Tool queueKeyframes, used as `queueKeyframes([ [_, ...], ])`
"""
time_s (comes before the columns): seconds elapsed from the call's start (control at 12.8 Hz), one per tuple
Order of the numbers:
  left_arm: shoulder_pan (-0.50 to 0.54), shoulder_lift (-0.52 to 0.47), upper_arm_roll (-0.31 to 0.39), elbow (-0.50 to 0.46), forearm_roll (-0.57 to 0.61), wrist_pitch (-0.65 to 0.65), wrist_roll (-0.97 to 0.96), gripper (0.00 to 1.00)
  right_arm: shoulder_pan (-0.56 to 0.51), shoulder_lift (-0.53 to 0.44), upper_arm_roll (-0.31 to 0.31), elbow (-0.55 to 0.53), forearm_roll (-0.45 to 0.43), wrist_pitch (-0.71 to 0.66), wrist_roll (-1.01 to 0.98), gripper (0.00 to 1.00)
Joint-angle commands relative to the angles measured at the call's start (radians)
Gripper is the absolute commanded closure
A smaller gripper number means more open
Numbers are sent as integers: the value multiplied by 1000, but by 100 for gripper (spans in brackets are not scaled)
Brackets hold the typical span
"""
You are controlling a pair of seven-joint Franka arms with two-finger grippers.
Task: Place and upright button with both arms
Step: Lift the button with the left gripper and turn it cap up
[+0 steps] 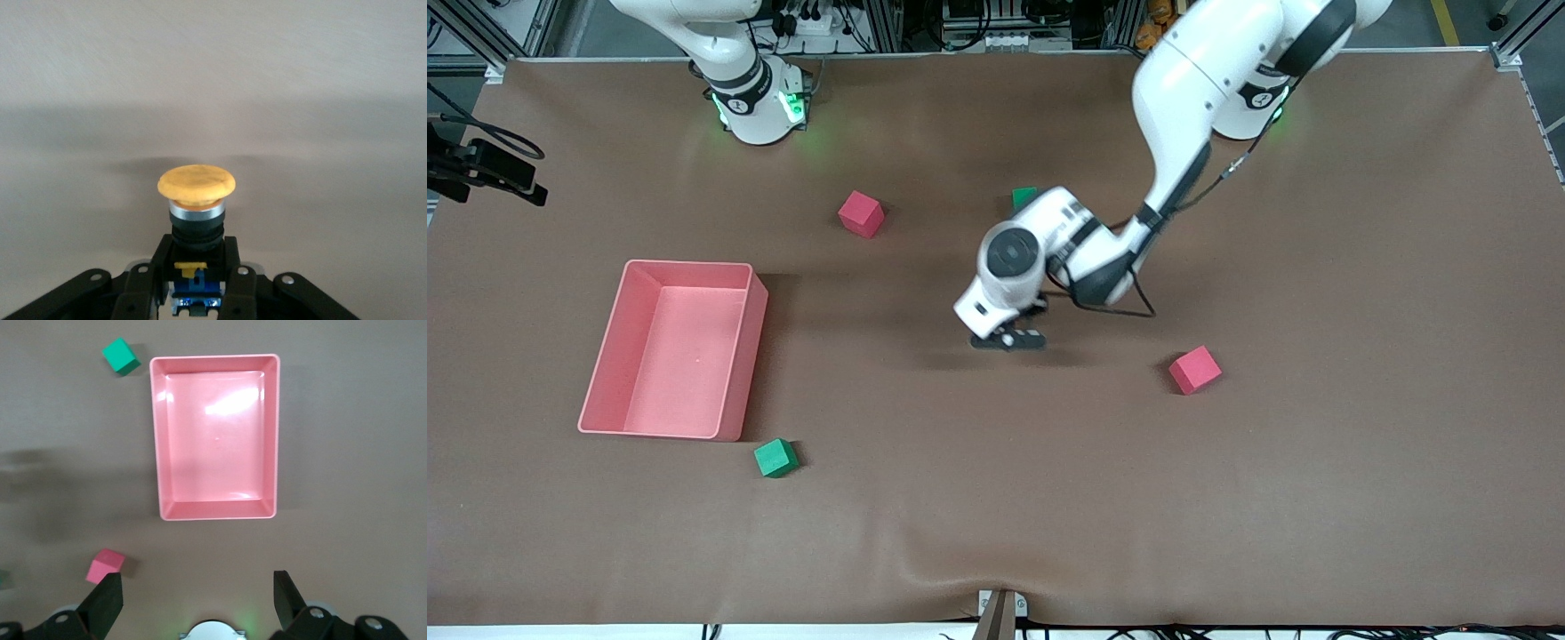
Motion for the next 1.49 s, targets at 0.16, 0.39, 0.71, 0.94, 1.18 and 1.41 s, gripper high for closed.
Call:
queueKeyframes([
  [0.16,-123,-26,35,-2,309,290,-376,100,19,31,-14,21,-21,10,10,0],
  [0.39,-149,-17,32,-19,686,329,-747,100,-2,58,-14,25,46,13,14,0],
  [0.71,-204,20,35,-44,1051,324,-1119,100,-14,55,-12,28,51,45,13,0],
  [0.94,-213,61,35,-79,1358,318,-1338,100,-36,49,-9,64,57,33,17,0],
  [1.18,-227,74,35,-114,1534,185,-1405,100,-48,34,-14,70,59,31,28,0],
  [1.41,-284,112,35,-111,1635,55,-1429,100,-45,34,-8,70,57,30,26,0],
])
